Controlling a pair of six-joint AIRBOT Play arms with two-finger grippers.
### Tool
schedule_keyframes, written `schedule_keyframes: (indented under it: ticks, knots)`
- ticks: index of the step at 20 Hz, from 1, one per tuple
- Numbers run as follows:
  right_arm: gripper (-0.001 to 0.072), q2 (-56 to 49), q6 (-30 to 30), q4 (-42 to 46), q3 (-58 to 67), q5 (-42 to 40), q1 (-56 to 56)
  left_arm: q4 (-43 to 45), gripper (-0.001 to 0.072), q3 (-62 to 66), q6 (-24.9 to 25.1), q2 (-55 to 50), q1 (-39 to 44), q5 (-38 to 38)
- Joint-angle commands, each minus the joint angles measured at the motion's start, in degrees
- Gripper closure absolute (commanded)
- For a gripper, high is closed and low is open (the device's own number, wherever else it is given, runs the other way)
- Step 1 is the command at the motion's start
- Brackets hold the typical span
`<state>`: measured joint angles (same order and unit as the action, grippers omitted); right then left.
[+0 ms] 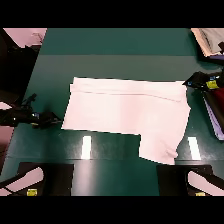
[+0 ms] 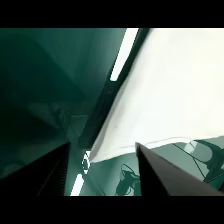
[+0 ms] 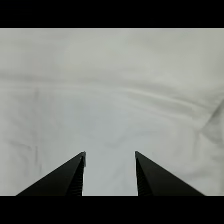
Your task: Fold the shirts.
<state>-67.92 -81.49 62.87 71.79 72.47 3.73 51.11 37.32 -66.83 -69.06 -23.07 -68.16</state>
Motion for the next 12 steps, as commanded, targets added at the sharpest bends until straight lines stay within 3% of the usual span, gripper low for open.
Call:
schedule_keyframes:
  ticks: [1,6,7,8,9,12]
  knots:
    - [0.0345,0.04,-0.02,-0.42,-0.02,0.35,-0.07,0.35,0.0206,-1.18,0.90,-0.04,5.81,2.93]
    - [0.0345,0.04,-0.02,-0.17,-0.02,3.15,-0.02,0.44,0.0222,-1.18,-0.72,-0.04,10.29,3.15]
    - [0.0345,0.04,-0.02,0.20,-0.02,4.48,0.11,0.50,0.0381,-1.03,-1.86,-0.04,10.29,3.15]
    - [0.0345,0.04,-0.02,0.28,-0.09,6.25,0.57,0.44,0.0592,-0.94,-1.92,0.07,10.29,3.23]
    - [0.0344,0.26,-0.02,0.28,-0.63,8.22,1.38,0.26,0.0679,-0.74,-1.92,0.20,10.29,3.17]
    - [0.0345,4.57,-0.02,0.35,-8.76,9.20,5.35,0.26,0.0687,1.73,-1.95,0.20,10.29,2.27]
